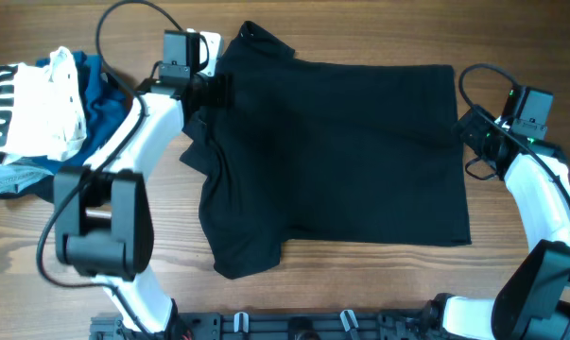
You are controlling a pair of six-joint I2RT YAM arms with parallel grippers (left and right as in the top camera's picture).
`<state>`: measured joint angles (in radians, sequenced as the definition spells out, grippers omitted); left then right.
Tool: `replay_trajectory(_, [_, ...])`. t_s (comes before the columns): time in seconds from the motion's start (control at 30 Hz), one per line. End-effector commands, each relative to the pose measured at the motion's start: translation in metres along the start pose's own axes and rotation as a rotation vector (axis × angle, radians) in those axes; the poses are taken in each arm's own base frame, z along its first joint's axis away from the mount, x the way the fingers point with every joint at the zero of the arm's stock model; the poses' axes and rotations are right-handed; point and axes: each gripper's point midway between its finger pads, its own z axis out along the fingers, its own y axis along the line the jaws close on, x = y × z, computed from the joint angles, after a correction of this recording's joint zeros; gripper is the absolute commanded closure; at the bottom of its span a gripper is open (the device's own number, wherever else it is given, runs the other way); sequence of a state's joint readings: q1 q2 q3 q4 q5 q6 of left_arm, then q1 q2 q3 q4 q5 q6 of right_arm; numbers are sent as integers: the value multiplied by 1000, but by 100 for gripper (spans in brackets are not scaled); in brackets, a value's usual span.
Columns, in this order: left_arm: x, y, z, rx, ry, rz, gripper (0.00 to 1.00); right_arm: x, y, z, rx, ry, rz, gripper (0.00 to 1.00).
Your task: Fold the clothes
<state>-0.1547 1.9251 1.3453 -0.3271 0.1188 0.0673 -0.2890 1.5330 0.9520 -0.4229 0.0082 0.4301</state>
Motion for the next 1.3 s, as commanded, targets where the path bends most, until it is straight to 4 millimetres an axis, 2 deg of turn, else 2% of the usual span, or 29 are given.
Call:
replay_trajectory(0.0, [13, -13, 22, 82, 29, 22, 32, 11, 28, -7, -164, 52, -104, 19])
replay_trajectory(0.1, [32, -14, 20, 82, 108, -17, 38, 26, 45, -12, -275, 116, -164, 21])
replay_trajectory(0.2, [45, -15, 0, 80, 180, -27, 39, 39, 40, -13, -260, 171, -157, 20])
replay_trajectory(0.23, [45, -14, -9, 69, 187, -29, 42, 41, 39, -13, -257, 183, -155, 20])
replay_trajectory(0.27, [43, -11, -25, 38, 190, -27, 49, 44, 39, -14, -265, 195, -153, 20])
replay_trajectory(0.3, [41, -9, -38, 17, 187, -26, 50, 46, 41, -15, -277, 205, -152, 20])
replay_trajectory(0.4, [39, -4, -81, -47, 185, -116, 42, 52, 47, -19, -320, 233, -147, 20])
replay_trajectory(0.47, [47, -4, -94, -60, 216, -160, 42, 54, 48, -19, -326, 243, -143, 20])
replay_trajectory(0.5, [57, -5, -97, -67, 256, -198, 45, 55, 48, -20, -328, 246, -143, 20])
replay_trajectory(0.6, [96, -4, -90, -87, 387, -248, 55, 55, 48, -20, -328, 248, -142, 20])
replay_trajectory(0.67, [125, 6, -73, -135, 445, -299, 58, 55, 48, -20, -327, 250, -143, 20])
replay_trajectory(0.73, [141, 15, -60, -172, 464, -330, 57, 56, 47, -20, -325, 253, -142, 20])
replay_trajectory(0.8, [154, 23, -51, -182, 479, -349, 51, 56, 47, -20, -325, 254, -142, 20])
replay_trajectory(0.9, [163, 35, -44, -204, 488, -375, 46, 56, 47, -20, -325, 253, -142, 20])
replay_trajectory(1.07, [171, 55, -32, -234, 483, -413, 46, 56, 47, -20, -325, 253, -144, 20])
replay_trajectory(1.13, [179, 58, -28, -239, 501, -424, 57, 56, 47, -20, -325, 253, -145, 20])
replay_trajectory(1.23, [192, 57, -33, -247, 560, -431, 92, 56, 47, -20, -325, 253, -145, 20])
replay_trajectory(1.27, [200, 60, -40, -284, 593, -460, 96, 56, 47, -20, -325, 253, -145, 20])
